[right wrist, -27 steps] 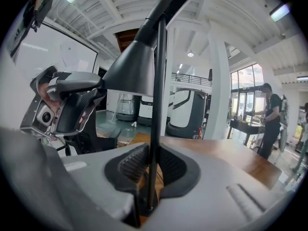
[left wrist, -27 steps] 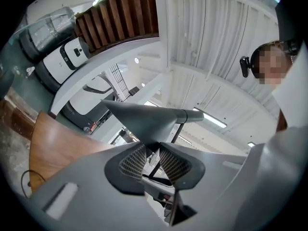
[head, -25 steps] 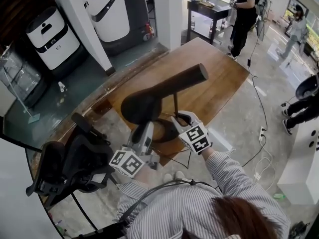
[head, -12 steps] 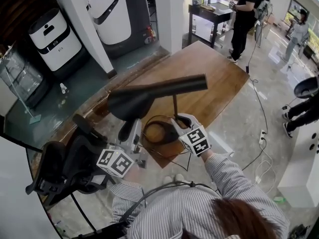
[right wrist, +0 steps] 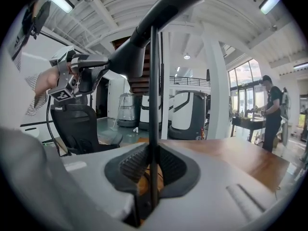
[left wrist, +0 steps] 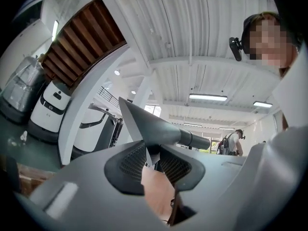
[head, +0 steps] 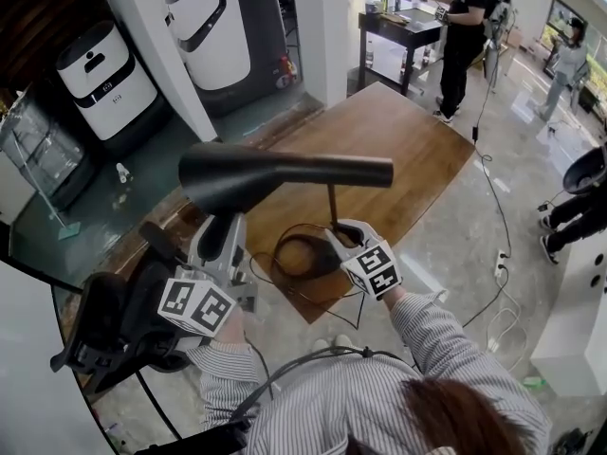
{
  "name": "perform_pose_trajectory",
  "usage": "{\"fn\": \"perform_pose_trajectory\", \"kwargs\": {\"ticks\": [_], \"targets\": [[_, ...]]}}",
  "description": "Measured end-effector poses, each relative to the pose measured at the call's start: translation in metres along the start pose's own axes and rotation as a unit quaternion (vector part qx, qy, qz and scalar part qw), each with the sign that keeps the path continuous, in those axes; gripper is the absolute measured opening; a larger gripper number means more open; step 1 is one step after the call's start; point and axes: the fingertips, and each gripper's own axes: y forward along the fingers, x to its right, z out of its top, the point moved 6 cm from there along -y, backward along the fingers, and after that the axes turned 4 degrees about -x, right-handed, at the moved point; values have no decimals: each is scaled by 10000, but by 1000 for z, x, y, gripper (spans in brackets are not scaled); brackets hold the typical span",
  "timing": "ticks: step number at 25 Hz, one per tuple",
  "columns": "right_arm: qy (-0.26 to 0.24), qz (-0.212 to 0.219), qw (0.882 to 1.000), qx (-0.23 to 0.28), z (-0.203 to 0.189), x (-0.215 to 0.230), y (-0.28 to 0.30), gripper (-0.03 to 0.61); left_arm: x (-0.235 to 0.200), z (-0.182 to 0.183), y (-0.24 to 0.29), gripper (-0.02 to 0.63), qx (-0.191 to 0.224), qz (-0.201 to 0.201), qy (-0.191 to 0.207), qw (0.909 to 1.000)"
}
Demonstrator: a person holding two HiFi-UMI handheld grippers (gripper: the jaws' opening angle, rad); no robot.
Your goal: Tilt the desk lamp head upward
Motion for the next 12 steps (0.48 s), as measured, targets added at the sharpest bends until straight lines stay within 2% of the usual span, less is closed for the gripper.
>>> {"fn": "perform_pose_trajectory", "kwargs": {"ticks": [6,12], "targets": [[-45,-13,10000,-73,0,-2,1,55,7,34,1,75,-67,42,564,9984],[0,7,9999,-132,0,0,2,55,22,63,5,75,-99,-60,1206,9926]]}}
